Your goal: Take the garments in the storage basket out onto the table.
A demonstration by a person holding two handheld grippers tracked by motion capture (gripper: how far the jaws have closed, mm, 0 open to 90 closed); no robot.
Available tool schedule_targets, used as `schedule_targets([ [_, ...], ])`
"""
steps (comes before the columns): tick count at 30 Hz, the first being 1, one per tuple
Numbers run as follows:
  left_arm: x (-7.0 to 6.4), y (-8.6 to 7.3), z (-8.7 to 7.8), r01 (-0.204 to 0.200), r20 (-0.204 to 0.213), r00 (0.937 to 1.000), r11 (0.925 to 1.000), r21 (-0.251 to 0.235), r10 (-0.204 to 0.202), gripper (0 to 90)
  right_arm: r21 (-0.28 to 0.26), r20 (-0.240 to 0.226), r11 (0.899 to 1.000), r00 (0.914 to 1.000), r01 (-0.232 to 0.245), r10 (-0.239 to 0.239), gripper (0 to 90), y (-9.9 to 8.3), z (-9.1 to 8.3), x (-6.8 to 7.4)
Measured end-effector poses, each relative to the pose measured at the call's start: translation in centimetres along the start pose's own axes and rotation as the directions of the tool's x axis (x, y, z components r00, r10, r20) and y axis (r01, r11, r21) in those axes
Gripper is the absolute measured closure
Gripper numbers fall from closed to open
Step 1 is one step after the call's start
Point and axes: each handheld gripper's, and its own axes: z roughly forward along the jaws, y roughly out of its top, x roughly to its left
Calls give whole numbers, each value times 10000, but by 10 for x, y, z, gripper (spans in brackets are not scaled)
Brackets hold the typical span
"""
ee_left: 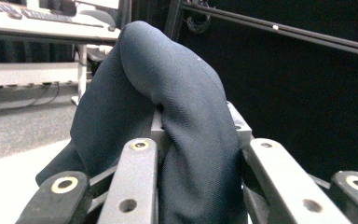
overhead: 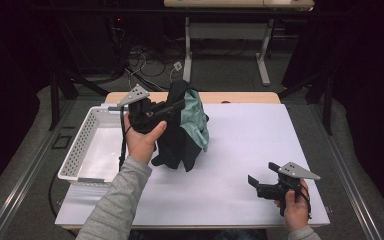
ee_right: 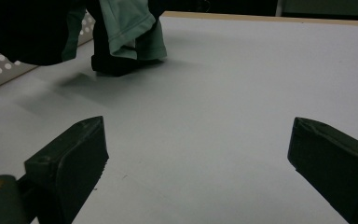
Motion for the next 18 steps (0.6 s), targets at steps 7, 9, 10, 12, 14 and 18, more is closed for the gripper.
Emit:
schedule_targets([
  [7, -1, -26, 15, 154, 259, 9995, 9998, 125, -157, 724, 53, -21, 10000, 10000, -64, 64, 46, -2, 3, -2],
  [9, 0, -33, 19, 232, 311, 9992, 9993, 282, -240, 722, 58, -83, 9999, 9999, -115, 115, 46, -2, 3, -1],
  [10, 1, -37, 21, 264, 292, 9992, 9990, 352, -274, 721, 70, -69, 10000, 10000, -53, 53, 46, -2, 3, -1],
  [12, 2, -46, 25, 373, 397, 9984, 9981, 489, -393, 719, 70, -56, 10000, 10000, -71, 71, 46, -2, 3, 0],
  [14, 2, -56, 31, 500, 514, 9972, 9958, 764, -540, 716, 48, -59, 10000, 9999, -84, 85, 46, -2, 3, 0],
  [18, 0, -77, 46, 530, 618, 9962, 9903, 1282, -613, 706, 67, -45, 10000, 10000, -57, 57, 46, -3, 3, -1],
])
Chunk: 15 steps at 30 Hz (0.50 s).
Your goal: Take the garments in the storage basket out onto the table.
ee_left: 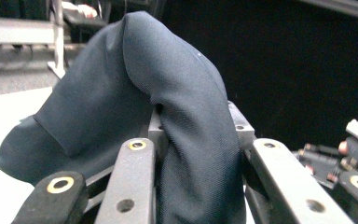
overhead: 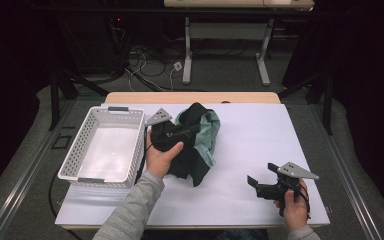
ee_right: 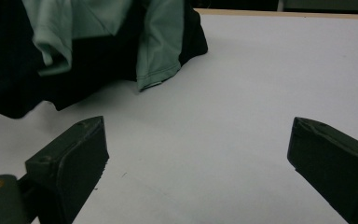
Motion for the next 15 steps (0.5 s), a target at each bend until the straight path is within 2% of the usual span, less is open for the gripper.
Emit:
schedule_targets([
  [1, 0, 0, 0, 0, 0, 10000, 10000, 0, 0, 702, -5, -6, 10000, 10000, -5, 5, 46, 0, 0, 0],
  [5, 4, -18, 17, 134, -96, 9999, 9985, 524, -129, 685, 31, 24, 10000, 10000, 8, -8, 46, 0, -1, -1],
  [8, 8, -27, 25, 429, -73, 9991, 9942, 991, -424, 663, 34, 36, 10000, 10000, 23, -23, 47, 0, -1, -2],
  [9, 8, -27, 25, 429, -73, 9991, 9942, 991, -424, 656, 60, 53, 10000, 10000, 31, -31, 48, 0, -1, -2],
  [11, 10, -37, 32, 554, -190, 9984, 9893, 1348, -533, 642, 2, 19, 10000, 10000, 52, -52, 49, 0, -1, -1],
  [15, 12, -42, 35, 699, -326, 9973, 9871, 1438, -659, 606, 30, 29, 10000, 10000, 63, -63, 49, 1, -1, -1],
])
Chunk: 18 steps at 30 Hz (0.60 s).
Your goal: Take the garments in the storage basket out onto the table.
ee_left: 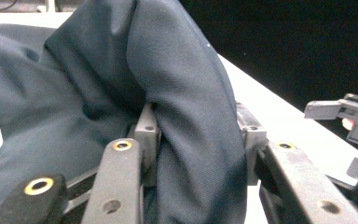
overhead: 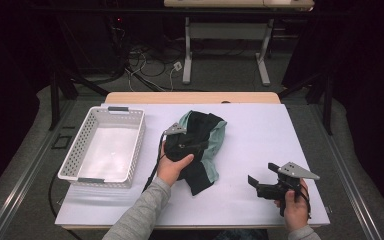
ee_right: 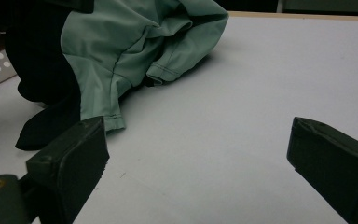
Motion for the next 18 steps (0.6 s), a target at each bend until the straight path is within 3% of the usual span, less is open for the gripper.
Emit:
schedule_targets([
  [5, 1, 2, -3, 192, -328, 9993, 9997, -153, -197, 521, -47, -9, 10000, 10000, 8, -8, 49, 0, 0, 0],
  [10, 1, 4, -9, -49, -955, 9954, 9998, -190, 31, 364, -56, 13, 10000, 10000, 5, -5, 49, 0, 0, -1],
  [14, -1, 6, -18, 120, -926, 9956, 9988, -477, -164, 267, -43, 20, 10000, 10000, 12, -12, 49, 0, 0, -1],
  [18, -5, 8, -40, 39, -1181, 9929, 9963, -864, -141, 52, -61, 53, 10000, 10000, -48, 48, 49, 0, 0, 0],
])
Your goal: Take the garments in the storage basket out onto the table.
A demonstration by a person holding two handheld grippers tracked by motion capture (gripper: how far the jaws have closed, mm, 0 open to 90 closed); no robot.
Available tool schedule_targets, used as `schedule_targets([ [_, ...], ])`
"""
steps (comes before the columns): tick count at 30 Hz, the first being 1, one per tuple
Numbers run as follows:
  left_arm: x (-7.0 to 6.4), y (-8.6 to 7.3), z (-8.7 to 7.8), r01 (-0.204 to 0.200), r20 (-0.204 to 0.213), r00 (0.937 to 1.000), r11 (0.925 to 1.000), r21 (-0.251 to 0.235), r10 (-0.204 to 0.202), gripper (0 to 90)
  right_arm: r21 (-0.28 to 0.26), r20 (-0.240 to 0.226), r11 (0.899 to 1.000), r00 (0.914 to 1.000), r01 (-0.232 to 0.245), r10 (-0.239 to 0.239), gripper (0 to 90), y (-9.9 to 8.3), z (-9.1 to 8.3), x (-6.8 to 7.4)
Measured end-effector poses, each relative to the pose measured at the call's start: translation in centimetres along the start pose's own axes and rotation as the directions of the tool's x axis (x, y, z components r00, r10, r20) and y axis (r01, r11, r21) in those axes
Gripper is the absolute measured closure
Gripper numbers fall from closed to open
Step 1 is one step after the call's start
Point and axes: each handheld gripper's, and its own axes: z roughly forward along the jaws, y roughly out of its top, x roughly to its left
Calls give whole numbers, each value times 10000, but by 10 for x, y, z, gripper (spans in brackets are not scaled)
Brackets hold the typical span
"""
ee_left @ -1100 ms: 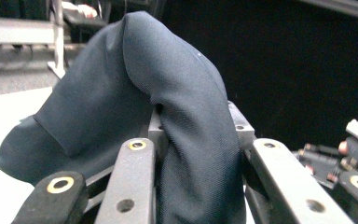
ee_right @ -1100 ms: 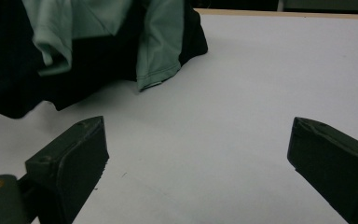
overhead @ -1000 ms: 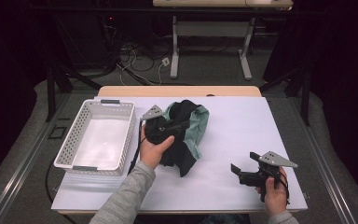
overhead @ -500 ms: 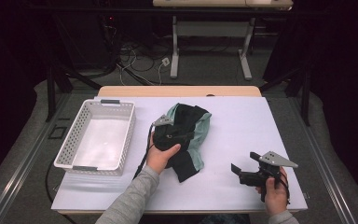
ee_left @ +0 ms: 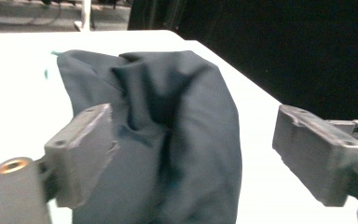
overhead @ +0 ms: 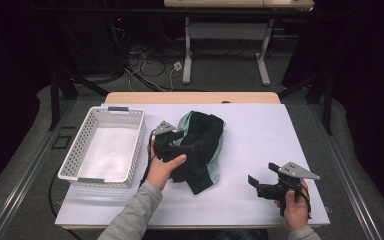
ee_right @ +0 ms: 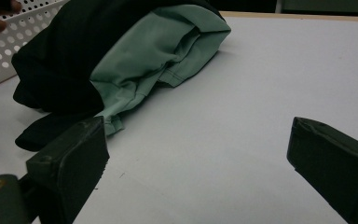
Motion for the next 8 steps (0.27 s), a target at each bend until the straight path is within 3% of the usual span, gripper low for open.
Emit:
schedule_targets([
  [1, 0, 0, 0, 0, 0, 10000, 10000, 0, 0, 10, 0, 0, 10000, 10000, 0, 0, 49, 0, 0, 0],
  [8, -2, -1, -30, -231, 73, 9997, 9986, -467, 234, 3, 76, -39, 10000, 10000, 11, -11, 49, 0, 0, 2],
])
